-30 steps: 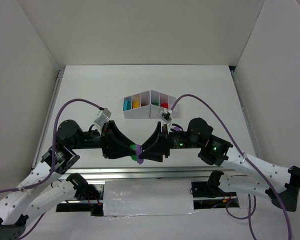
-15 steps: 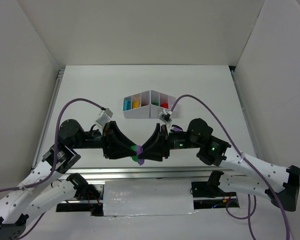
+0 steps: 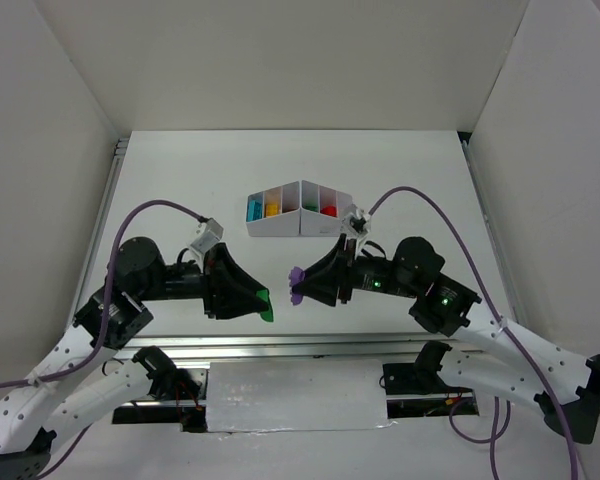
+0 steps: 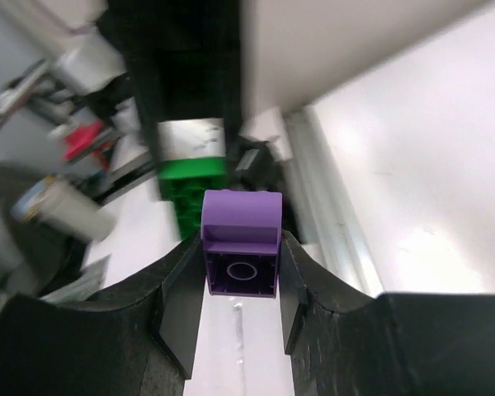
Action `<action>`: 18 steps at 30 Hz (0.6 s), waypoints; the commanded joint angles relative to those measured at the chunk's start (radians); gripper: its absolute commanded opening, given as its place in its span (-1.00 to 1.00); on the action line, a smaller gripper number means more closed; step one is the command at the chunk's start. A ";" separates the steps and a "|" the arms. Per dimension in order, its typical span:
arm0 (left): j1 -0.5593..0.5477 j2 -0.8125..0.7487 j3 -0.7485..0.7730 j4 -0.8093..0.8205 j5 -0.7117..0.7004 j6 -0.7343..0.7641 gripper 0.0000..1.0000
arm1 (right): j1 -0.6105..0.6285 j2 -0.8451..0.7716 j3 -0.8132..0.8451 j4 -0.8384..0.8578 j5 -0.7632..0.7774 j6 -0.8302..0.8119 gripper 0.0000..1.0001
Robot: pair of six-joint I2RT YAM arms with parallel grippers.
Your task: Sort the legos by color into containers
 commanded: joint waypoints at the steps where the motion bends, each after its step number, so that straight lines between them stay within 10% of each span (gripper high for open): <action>1: -0.003 -0.015 0.116 -0.171 -0.166 0.135 -1.00 | -0.032 0.000 0.050 -0.198 0.415 -0.049 -1.00; 8: -0.003 -0.004 0.182 -0.550 -0.727 0.260 -1.00 | -0.279 0.388 0.352 -0.637 0.904 -0.008 -1.00; 18: -0.003 -0.122 0.075 -0.481 -0.663 0.275 -1.00 | -0.477 0.845 0.785 -0.714 0.903 -0.126 -1.00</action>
